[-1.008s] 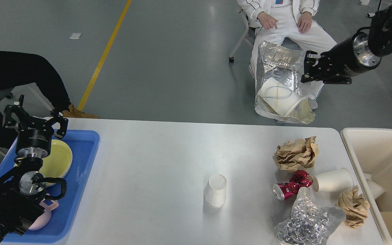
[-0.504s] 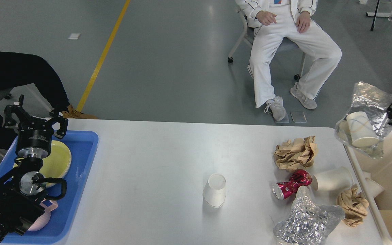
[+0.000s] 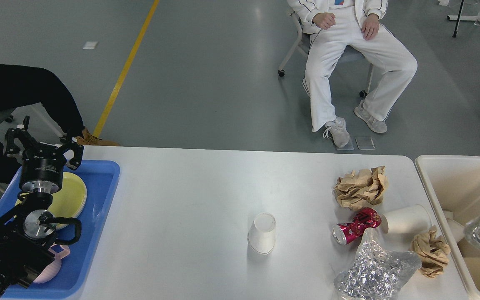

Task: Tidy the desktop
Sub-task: 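Carry the foil packet over the white bin and release it, then swing the right gripper back over the table toward the paper cup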

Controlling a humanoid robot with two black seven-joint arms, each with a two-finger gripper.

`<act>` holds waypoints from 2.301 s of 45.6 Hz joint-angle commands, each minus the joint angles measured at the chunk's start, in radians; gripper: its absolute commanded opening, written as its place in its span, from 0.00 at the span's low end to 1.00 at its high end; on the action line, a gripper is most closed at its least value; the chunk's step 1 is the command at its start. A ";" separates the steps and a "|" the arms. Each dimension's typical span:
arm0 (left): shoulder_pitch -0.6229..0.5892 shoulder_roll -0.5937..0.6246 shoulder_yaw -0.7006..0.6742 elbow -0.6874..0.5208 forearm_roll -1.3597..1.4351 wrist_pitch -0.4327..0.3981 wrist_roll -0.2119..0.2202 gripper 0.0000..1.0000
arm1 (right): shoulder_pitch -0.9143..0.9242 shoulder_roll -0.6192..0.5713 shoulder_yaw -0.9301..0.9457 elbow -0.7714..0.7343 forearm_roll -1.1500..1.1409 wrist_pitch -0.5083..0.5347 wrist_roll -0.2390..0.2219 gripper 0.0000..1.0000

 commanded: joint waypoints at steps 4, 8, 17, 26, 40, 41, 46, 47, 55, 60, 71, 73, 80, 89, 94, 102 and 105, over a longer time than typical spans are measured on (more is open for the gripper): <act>0.000 0.000 0.000 0.000 -0.001 0.000 0.000 0.96 | -0.004 0.004 0.006 0.003 -0.001 0.007 0.000 1.00; 0.000 0.000 0.000 0.000 0.001 0.000 0.000 0.96 | 0.025 0.024 0.000 0.028 -0.004 0.008 0.000 1.00; 0.000 0.000 0.000 0.000 0.001 0.000 0.000 0.96 | 0.323 0.034 -0.102 0.166 -0.055 0.013 -0.001 1.00; 0.000 0.000 0.000 0.000 -0.001 0.000 0.000 0.96 | 0.645 0.174 -0.306 0.298 -0.064 0.016 -0.003 1.00; 0.000 0.000 0.000 0.000 -0.001 0.000 0.000 0.96 | 0.883 0.474 -0.400 0.443 -0.061 0.054 -0.014 1.00; 0.000 -0.002 0.000 0.000 -0.001 0.000 0.000 0.96 | 0.898 0.489 -0.400 0.449 -0.061 0.074 -0.014 1.00; 0.000 0.000 0.000 0.000 -0.001 0.000 0.000 0.96 | 0.963 0.558 -0.382 0.462 -0.060 0.209 -0.015 1.00; 0.000 0.000 0.000 0.000 -0.001 0.000 0.000 0.96 | 0.975 0.573 -0.379 0.463 -0.060 0.240 -0.014 1.00; 0.000 0.000 0.000 0.000 -0.001 0.000 0.000 0.96 | 1.046 0.673 -0.375 0.485 -0.063 0.363 -0.014 1.00; 0.000 0.000 0.000 0.000 -0.001 0.000 0.000 0.96 | 1.098 0.701 -0.376 0.525 -0.064 0.416 -0.014 1.00; 0.000 0.000 0.000 0.000 0.001 0.000 0.000 0.96 | 1.106 0.696 -0.359 0.554 -0.060 0.459 -0.012 1.00; 0.000 0.000 0.000 0.000 -0.001 0.000 0.000 0.96 | 1.102 0.695 -0.359 0.569 -0.058 0.482 -0.012 1.00; 0.000 0.000 0.000 0.000 -0.001 0.000 0.000 0.96 | 1.116 0.693 -0.363 0.630 -0.057 0.599 -0.011 1.00; 0.000 0.000 0.000 0.000 -0.001 0.000 0.000 0.96 | 1.190 0.687 -0.346 0.704 -0.052 0.699 -0.008 1.00; 0.000 0.000 0.000 0.000 -0.001 0.000 0.000 0.96 | 1.239 0.689 -0.330 0.732 -0.052 0.763 -0.005 1.00; 0.000 0.000 0.000 0.000 -0.001 0.000 0.000 0.96 | 1.149 0.699 -0.271 0.726 -0.049 0.782 -0.006 1.00; 0.000 0.000 0.000 0.000 -0.001 0.000 0.000 0.96 | 1.084 0.710 -0.233 0.717 -0.049 0.754 -0.008 1.00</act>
